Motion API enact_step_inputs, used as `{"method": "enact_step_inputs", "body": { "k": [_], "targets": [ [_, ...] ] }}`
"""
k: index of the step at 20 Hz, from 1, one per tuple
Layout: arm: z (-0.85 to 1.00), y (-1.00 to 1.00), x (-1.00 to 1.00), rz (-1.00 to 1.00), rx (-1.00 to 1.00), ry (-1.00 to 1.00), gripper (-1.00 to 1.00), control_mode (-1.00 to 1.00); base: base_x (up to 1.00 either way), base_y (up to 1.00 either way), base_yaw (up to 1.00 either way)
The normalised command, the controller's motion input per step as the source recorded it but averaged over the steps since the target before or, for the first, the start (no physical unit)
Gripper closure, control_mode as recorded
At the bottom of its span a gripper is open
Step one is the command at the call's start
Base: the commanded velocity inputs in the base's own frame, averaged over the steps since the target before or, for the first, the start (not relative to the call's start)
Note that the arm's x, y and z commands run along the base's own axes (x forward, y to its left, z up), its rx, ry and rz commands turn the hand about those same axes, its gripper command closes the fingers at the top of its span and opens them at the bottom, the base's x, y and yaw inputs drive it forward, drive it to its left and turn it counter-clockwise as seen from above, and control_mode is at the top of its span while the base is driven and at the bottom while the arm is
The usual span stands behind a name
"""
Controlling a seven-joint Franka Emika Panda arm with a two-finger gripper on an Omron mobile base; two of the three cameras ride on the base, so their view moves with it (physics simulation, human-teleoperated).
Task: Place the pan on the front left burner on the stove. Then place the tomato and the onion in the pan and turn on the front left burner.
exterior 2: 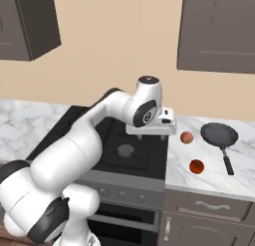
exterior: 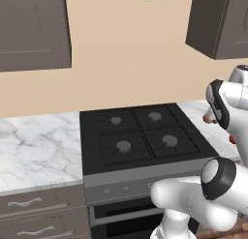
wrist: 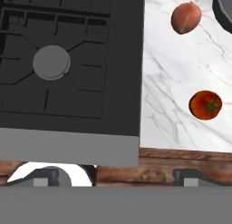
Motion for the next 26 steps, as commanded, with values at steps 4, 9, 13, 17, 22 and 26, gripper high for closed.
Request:
{"method": "enact_step_inputs", "body": {
  "k": [4,9,13,17,22,26],
  "targets": [
    [-0.21,-0.38,0.0,0.0,0.0,0.0,-1.0,-1.0,0.0,0.0,0.0],
    [-0.12,-0.36,0.0,0.0,0.0,0.0,-1.0,-1.0,0.0,0.0,0.0],
    [-0.06,-0.39,0.0,0.0,0.0,-0.01,-1.0,-1.0,0.0,0.0,0.0],
    [-0.01,-0.43,0.0,0.0,0.0,0.0,-1.0,-1.0,0.0,0.0,0.0],
    [-0.02,-0.41,0.02,0.0,0.0,0.0,-1.0,-1.0,0.0,0.0,0.0],
    [-0.01,-0.44,0.01,0.0,0.0,0.0,-1.0,-1.0,0.0,0.0,0.0]
  ]
}}
